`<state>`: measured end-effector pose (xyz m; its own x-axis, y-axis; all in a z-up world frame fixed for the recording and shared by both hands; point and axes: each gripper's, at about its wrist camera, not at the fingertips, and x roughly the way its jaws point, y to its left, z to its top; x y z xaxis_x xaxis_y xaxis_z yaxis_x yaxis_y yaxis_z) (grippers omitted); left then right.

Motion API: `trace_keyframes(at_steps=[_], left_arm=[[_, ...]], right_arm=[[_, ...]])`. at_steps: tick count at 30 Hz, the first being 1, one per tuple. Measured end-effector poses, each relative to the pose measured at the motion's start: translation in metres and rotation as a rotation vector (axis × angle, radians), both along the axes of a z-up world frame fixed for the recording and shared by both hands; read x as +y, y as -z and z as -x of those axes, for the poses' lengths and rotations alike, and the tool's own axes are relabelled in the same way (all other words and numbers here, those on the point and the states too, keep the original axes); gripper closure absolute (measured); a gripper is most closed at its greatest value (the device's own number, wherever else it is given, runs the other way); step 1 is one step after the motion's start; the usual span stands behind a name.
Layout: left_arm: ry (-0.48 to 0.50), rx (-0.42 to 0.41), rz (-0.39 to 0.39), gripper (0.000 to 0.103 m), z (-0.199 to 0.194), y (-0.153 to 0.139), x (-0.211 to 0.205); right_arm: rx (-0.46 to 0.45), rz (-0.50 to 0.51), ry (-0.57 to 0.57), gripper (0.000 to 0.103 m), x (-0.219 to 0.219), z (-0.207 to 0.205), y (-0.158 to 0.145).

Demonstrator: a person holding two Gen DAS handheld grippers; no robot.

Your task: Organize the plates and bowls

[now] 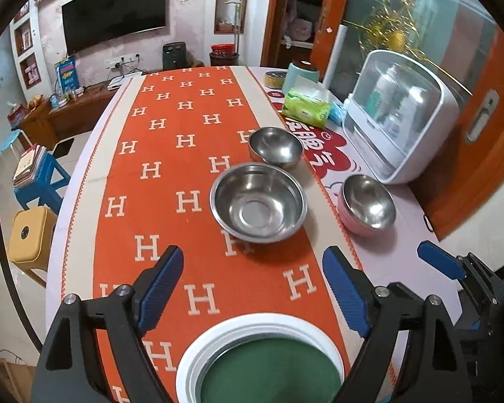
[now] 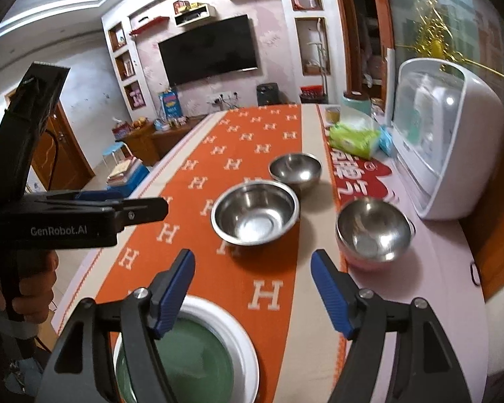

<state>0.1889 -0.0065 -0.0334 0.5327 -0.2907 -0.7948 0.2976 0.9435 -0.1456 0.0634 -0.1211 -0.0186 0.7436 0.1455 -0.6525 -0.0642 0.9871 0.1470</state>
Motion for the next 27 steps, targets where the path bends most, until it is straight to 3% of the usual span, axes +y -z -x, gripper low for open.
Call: trace_keyframes(at_steps=[10,27], left_arm=[[-0.117,0.083,-0.016,0.019,-0.036,0.009,0.006],[-0.208,0.185,0.016,0.019,-0.088,0.064,0.001]], right_arm=[[-0.012,-0.021,-0.041,0.031,-0.017,-0.063,-0.006],[0.160,-0.075,-0.088,0.031,-0.038,-0.145,0.045]])
